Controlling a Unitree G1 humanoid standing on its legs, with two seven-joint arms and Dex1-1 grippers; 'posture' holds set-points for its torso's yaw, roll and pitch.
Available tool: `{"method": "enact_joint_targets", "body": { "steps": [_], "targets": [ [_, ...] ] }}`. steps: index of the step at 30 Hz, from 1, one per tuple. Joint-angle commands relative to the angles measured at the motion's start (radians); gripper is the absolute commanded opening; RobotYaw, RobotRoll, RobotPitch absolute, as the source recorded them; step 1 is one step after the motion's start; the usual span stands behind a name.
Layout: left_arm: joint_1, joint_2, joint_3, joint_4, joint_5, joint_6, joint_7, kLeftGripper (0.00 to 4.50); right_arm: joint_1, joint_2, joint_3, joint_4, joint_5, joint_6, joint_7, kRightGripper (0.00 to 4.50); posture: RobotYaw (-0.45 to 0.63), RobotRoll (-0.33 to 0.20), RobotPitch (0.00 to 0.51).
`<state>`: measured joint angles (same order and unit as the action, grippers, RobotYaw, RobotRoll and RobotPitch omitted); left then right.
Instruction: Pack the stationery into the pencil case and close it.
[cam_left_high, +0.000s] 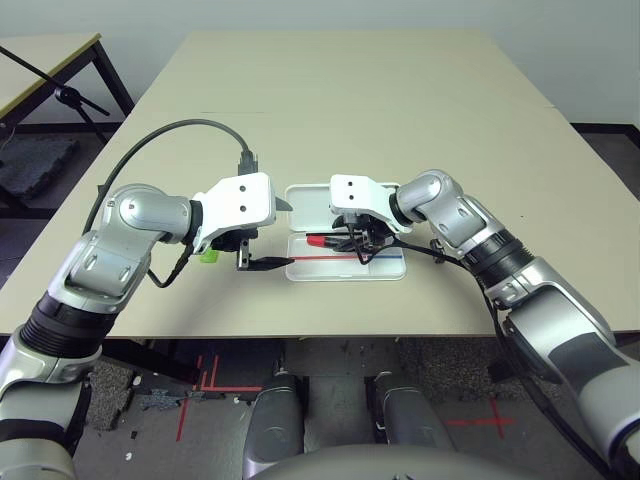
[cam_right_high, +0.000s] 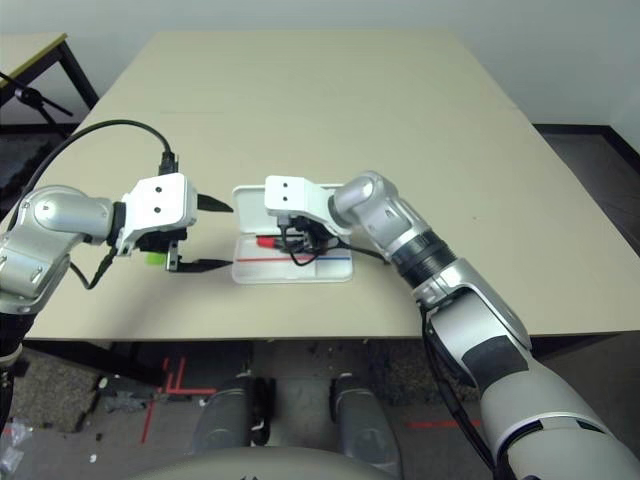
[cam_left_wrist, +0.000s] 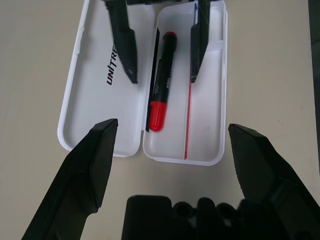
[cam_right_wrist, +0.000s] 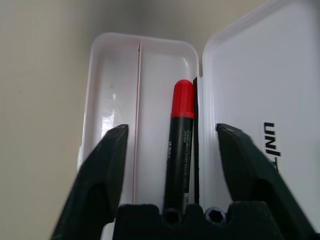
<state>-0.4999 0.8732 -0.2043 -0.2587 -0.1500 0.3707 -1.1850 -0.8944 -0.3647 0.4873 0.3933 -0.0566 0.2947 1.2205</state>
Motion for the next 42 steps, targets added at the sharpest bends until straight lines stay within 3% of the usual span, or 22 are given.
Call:
{"method": "enact_joint_targets", "body": {
  "steps": [1,9,13,21,27,32,36,42],
  "targets": [
    [0.013,0.003,-0.002,-0.002,0.002,0.007,0.001,4.5,0.015,-0.072,-0.078,-0.087,0.084,0.036,0.088,4.48,0.02,0.0,0.06],
    [0.042,0.015,0.005,-0.013,0.008,0.036,0.019,4.5,0.087,-0.304,-0.267,-0.251,0.31,0.17,0.266,4.48,0.02,0.0,0.069],
    [0.05,0.013,0.006,-0.018,0.005,0.048,0.027,4.5,0.137,-0.368,-0.331,-0.291,0.377,0.208,0.276,4.48,0.01,0.0,0.072],
    [0.039,0.012,0.006,0.004,0.017,0.05,0.04,4.5,0.198,-0.377,-0.353,-0.36,0.426,0.247,0.23,4.48,0.0,0.0,0.073],
    [0.025,0.033,0.004,0.059,0.127,0.116,0.145,4.5,0.191,-0.351,-0.342,-0.347,0.429,0.238,0.198,4.48,0.0,0.0,0.073],
    [0.015,0.034,0.028,0.071,0.175,0.32,0.247,4.5,0.191,-0.325,-0.333,-0.346,0.429,0.234,0.184,4.48,0.01,0.0,0.073],
    [-0.018,-0.031,0.074,0.081,0.14,0.533,0.33,4.5,0.188,-0.311,-0.326,-0.335,0.42,0.219,0.182,4.48,0.02,0.0,0.073],
    [-0.121,-0.119,0.19,0.266,0.148,0.778,0.522,4.5,0.184,-0.299,-0.324,-0.32,0.412,0.189,0.18,4.48,0.02,0.0,0.072]
  ]
}}
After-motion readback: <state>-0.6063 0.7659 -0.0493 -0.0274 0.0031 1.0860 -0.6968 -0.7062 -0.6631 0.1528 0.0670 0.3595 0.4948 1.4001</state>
